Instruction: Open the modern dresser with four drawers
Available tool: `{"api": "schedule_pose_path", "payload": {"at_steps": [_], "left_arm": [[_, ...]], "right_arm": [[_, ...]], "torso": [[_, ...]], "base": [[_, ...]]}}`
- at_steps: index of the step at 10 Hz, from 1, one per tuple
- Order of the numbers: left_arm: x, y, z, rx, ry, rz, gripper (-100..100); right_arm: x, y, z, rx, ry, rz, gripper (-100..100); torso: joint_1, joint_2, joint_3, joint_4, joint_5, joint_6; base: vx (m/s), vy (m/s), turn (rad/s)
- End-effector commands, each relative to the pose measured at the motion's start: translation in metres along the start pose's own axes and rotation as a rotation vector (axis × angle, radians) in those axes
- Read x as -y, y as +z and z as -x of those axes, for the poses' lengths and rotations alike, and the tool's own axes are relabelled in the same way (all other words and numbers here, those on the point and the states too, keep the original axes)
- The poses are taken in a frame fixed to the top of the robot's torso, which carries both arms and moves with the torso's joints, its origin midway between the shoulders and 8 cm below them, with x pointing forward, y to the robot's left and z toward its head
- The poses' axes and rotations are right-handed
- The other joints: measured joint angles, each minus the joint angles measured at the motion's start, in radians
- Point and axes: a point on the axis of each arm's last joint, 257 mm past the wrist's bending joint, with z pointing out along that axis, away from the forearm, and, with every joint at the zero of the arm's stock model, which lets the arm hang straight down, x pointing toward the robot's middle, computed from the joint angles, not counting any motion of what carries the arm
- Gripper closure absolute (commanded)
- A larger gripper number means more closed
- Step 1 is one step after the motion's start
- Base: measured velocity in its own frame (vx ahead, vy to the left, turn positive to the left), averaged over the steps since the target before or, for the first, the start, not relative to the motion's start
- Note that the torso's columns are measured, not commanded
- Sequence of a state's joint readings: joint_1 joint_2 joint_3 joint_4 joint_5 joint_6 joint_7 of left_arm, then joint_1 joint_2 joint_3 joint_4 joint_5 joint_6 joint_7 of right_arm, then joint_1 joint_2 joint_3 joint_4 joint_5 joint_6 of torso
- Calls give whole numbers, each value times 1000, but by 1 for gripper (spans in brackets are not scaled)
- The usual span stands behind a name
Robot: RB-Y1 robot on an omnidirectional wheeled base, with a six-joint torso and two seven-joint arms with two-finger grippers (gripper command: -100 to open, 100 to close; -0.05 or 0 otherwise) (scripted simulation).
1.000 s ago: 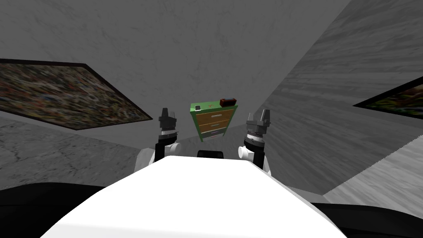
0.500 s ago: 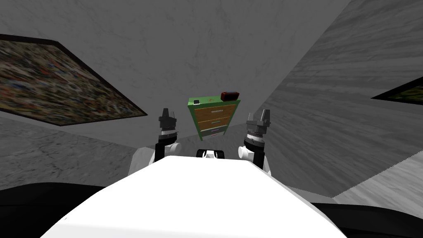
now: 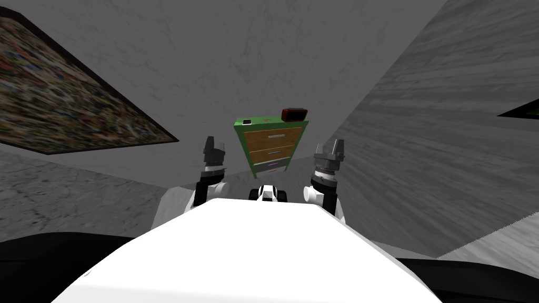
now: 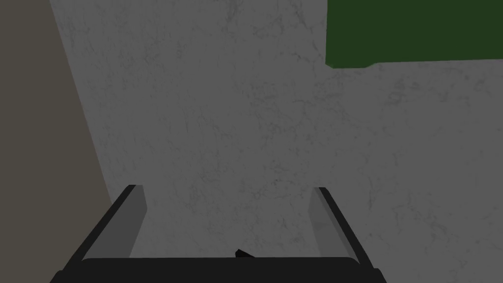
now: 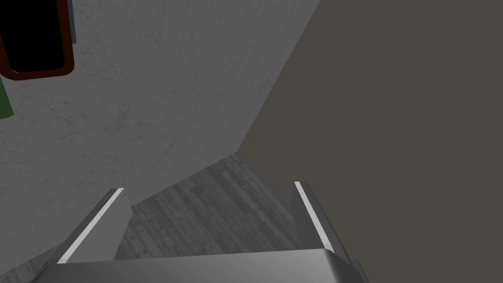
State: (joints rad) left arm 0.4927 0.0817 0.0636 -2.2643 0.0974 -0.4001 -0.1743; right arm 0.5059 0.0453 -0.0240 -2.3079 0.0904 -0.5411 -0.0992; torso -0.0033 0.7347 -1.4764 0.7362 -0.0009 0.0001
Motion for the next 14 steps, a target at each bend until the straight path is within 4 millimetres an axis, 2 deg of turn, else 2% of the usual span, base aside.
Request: {"api": "schedule_pose_path", "payload": {"at_steps": [1, 7, 10, 14], "left_arm": [[-12, -1, -4, -41, 27, 51, -100], [-40, -7, -2, -68, 56, 173, -100], [-56, -12, 1, -72, 65, 240, -100], [-71, -18, 3, -76, 73, 307, -100]], "right_arm": [[0, 0, 0, 0, 0, 0, 0], [0, 0, 0, 0, 0, 0, 0], [0, 0, 0, 0, 0, 0, 0], [0, 0, 0, 0, 0, 0, 0]], "torso": [[0, 1, -1, 1, 0, 0], [7, 6, 2, 3, 2, 0], [0, 4, 1, 2, 0, 0], [4, 3, 0, 2, 1, 0]], "base": [[80, -172, 10], [94, -138, 9], [78, -139, 11], [93, -135, 7]]}}
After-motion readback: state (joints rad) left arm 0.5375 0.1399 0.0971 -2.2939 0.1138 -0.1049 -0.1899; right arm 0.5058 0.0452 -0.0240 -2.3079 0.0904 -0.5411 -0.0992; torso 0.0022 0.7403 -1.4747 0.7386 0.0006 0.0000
